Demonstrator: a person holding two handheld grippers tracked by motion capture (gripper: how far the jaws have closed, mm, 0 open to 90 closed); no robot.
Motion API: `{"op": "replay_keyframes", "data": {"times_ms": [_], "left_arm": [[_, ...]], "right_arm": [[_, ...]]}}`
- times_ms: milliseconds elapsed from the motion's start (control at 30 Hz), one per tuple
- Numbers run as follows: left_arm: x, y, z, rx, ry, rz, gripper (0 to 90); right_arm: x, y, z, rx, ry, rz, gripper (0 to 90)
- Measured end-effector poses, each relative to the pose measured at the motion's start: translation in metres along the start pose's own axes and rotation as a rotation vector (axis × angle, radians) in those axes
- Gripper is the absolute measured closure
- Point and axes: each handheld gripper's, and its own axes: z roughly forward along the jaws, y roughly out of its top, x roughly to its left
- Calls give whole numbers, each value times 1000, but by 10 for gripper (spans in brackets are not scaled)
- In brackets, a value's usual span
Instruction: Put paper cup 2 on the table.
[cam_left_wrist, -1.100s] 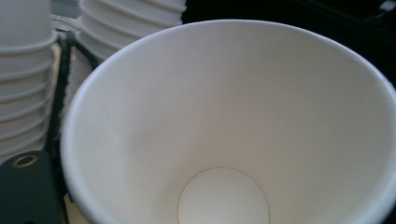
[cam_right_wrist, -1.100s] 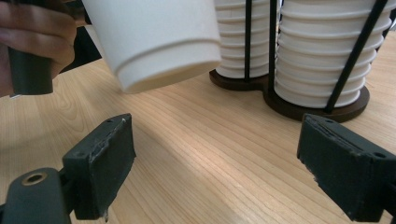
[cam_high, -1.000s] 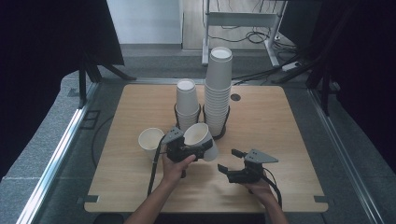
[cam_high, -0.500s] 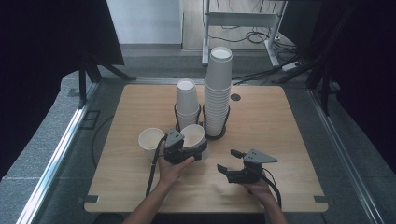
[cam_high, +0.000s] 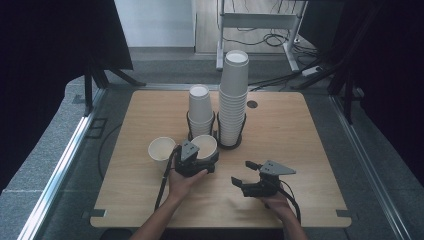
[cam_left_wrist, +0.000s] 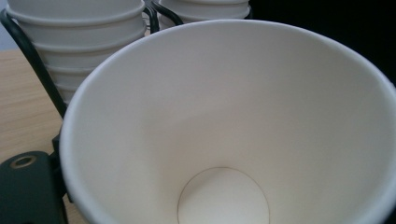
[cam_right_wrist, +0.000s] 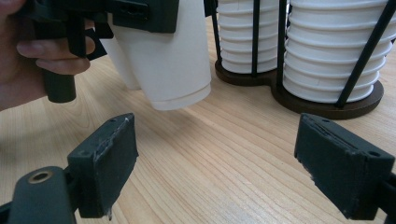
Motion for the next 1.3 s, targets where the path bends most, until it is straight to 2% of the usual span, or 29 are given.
{"op": "replay_keyframes", "data": {"times_ms": [233, 467, 633, 700, 1100, 1300], "left_arm": [[-3, -3, 7, 21, 65, 54, 115], [-1, -6, 12, 38, 101, 63, 114], [0, -8, 16, 56, 114, 57, 113], [-1, -8, 16, 60, 127, 71, 111], [-2, -12, 26, 104, 142, 71, 105], [-2, -13, 28, 107, 150, 77, 102]], "right_arm": [[0, -1, 1, 1, -1, 1, 137], [0, -2, 2, 4, 2, 1, 137], [1, -3, 3, 9, 3, 1, 137], [1, -3, 3, 9, 4, 1, 137], [1, -3, 4, 9, 6, 1, 138], [1, -3, 4, 9, 6, -2, 138]]}}
